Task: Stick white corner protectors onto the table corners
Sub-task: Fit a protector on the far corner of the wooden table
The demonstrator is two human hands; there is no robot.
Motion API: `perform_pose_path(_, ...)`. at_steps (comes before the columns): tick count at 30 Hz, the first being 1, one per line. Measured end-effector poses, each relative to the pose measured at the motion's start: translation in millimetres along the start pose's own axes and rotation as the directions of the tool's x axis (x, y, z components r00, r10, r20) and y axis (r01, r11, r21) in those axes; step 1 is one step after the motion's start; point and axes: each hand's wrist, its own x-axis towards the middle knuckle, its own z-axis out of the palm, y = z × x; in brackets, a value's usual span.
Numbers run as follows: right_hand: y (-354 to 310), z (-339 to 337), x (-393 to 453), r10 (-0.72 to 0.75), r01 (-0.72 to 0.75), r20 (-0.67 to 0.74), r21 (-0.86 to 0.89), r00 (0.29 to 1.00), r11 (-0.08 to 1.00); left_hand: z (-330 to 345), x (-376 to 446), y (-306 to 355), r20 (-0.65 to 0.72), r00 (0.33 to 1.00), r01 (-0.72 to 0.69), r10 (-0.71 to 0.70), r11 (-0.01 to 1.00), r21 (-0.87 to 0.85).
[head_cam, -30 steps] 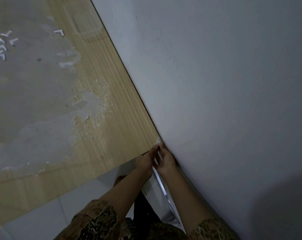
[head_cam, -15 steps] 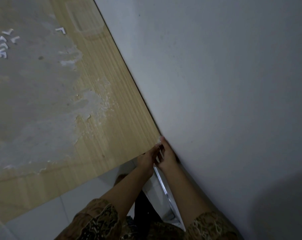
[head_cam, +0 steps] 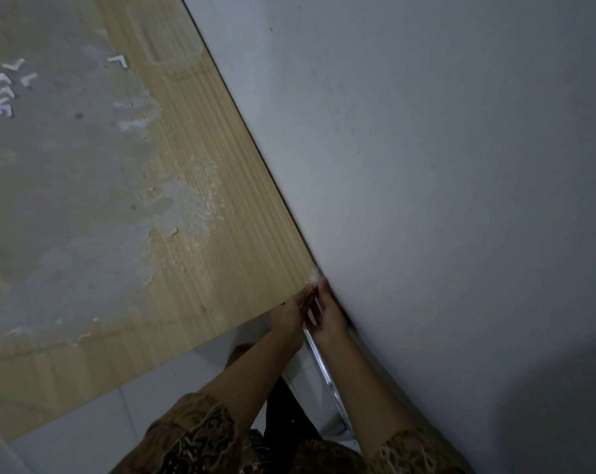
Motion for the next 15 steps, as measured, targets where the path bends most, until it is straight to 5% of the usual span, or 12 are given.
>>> perform_pose_path(15,1.4,2.1,-3.3,-0.014,0.014,-0.05,0.001,0.999,1.0,2.0,-6.0,0.6,0.004,1.0,-0.03,0.03,0.999,-0.024)
